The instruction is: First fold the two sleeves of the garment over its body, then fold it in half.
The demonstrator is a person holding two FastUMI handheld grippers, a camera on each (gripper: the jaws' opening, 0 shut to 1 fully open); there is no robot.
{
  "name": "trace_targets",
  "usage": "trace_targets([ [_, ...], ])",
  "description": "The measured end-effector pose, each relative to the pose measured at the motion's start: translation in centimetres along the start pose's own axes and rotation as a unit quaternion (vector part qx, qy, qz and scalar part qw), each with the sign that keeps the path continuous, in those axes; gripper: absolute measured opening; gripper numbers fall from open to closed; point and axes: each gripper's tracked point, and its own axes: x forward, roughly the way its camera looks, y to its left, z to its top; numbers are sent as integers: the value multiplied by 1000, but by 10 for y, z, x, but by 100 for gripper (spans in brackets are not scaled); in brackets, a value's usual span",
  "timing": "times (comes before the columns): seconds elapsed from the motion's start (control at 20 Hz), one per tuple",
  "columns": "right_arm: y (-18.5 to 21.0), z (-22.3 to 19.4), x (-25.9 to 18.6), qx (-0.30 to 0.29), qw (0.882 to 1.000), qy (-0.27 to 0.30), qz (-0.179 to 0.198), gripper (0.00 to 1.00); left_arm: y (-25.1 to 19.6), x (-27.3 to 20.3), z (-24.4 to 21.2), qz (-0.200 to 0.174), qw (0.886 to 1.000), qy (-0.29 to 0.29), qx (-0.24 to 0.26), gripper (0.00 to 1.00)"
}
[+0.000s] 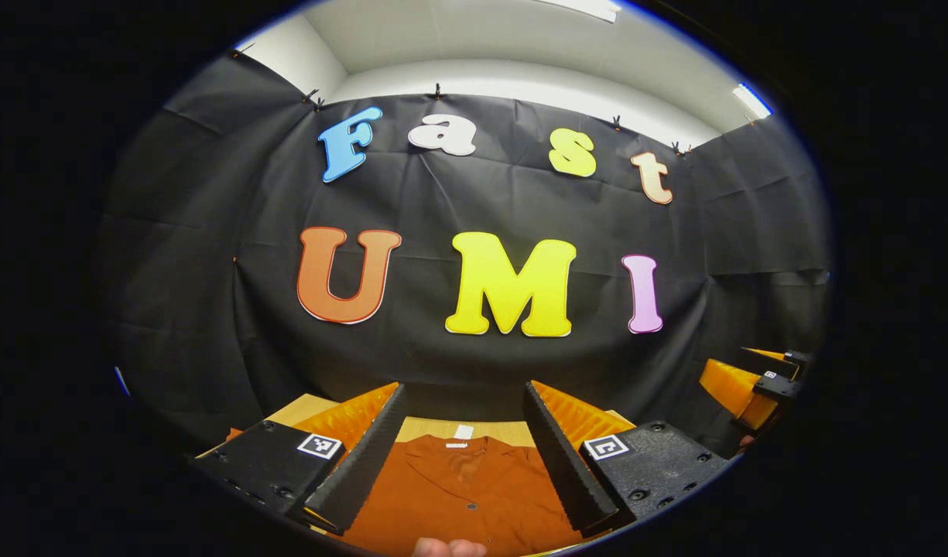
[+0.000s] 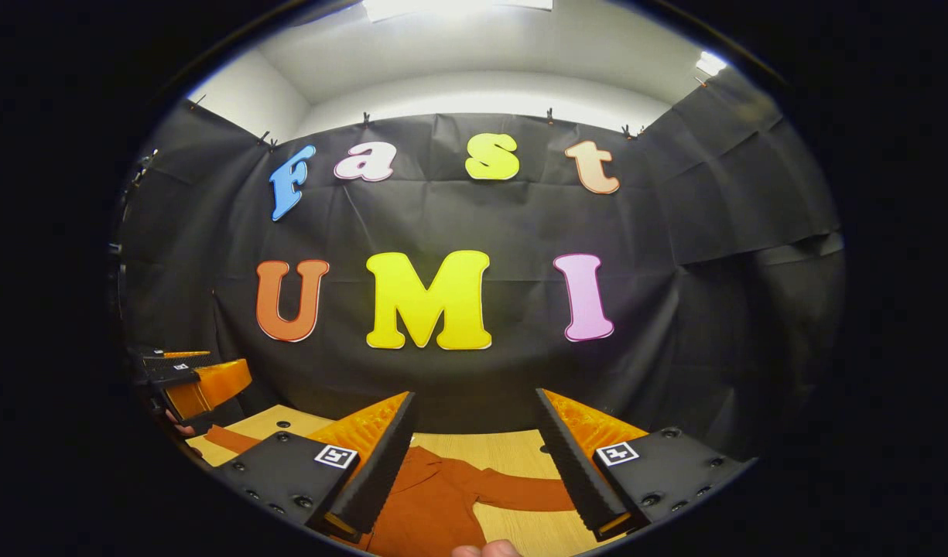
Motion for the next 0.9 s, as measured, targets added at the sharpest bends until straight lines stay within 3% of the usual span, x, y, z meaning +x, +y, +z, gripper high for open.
trace_targets([
  [0.65,-8,-4,0,3,1000,4,4,93,-9,3,-6,-5,1000,4,1,97],
  [0.9,-13,-30,4,3,999,38,19,95,-18,6,-35,-15,999,33,11,98],
])
